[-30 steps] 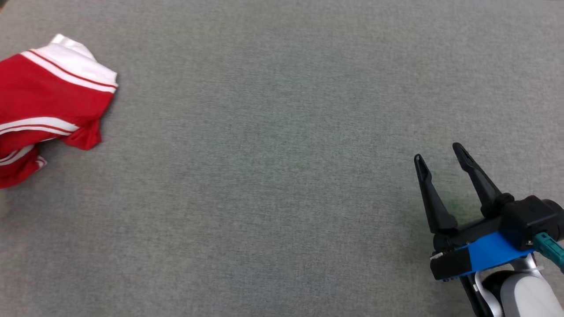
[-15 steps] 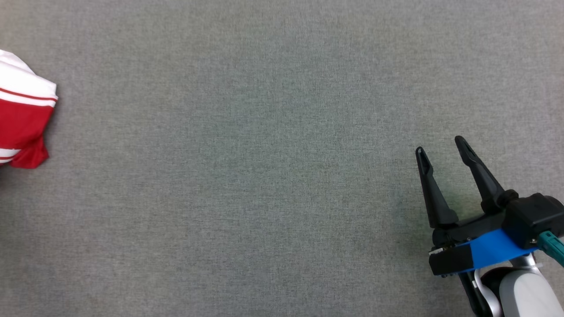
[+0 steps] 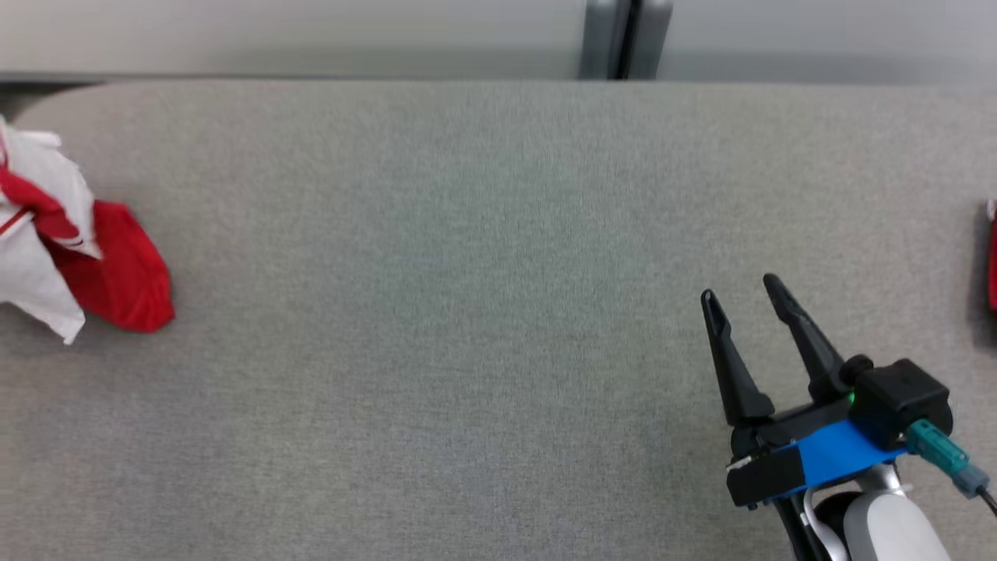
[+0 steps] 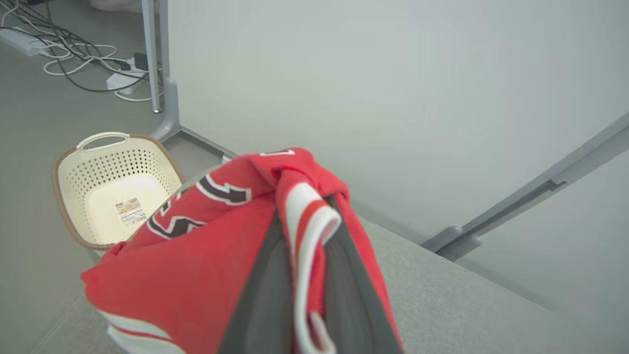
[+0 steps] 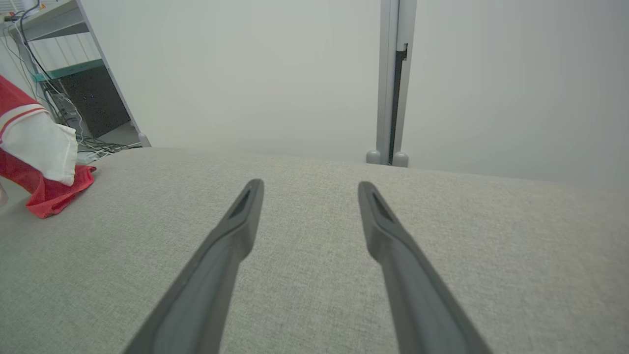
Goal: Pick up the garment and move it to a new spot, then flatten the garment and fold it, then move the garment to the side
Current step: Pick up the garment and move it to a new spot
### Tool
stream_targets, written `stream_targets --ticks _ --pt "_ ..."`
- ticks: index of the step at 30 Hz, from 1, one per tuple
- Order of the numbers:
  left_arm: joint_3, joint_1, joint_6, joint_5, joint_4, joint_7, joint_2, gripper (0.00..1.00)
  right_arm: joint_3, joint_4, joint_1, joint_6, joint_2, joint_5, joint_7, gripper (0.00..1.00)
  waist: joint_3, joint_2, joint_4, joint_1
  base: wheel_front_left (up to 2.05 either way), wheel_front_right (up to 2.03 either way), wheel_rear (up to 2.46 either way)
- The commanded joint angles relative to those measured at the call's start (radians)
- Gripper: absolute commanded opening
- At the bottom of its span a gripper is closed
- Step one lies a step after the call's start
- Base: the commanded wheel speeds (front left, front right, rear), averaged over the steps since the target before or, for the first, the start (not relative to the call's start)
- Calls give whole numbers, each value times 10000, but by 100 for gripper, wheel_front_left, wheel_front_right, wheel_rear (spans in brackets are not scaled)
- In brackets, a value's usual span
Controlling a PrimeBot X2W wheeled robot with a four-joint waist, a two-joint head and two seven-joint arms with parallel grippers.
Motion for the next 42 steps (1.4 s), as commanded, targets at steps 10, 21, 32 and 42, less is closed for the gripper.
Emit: stream_targets --ticks 10,21,32,42 --pt "-988 -654 387 -156 -2858 1095 -949 0 -147 514 643 5 215 326 -305 100 -2056 0 -352 2 0 0 0" --pt "-2485 -703 713 -519 -5092 1829 -2689 0 55 389 672 5 259 506 -172 100 -2284 0 -1820 2 0 0 0" --pt "-3676 817 464 -260 -4392 883 -3932 0 288 439 536 5 256 600 -236 100 -1939 0 -2805 2 0 0 0" --pt "-5273 2647 718 1428 -1225 -1143 -4852 0 379 439 440 5 256 622 -176 100 -1913 0 -2700 2 0 0 0"
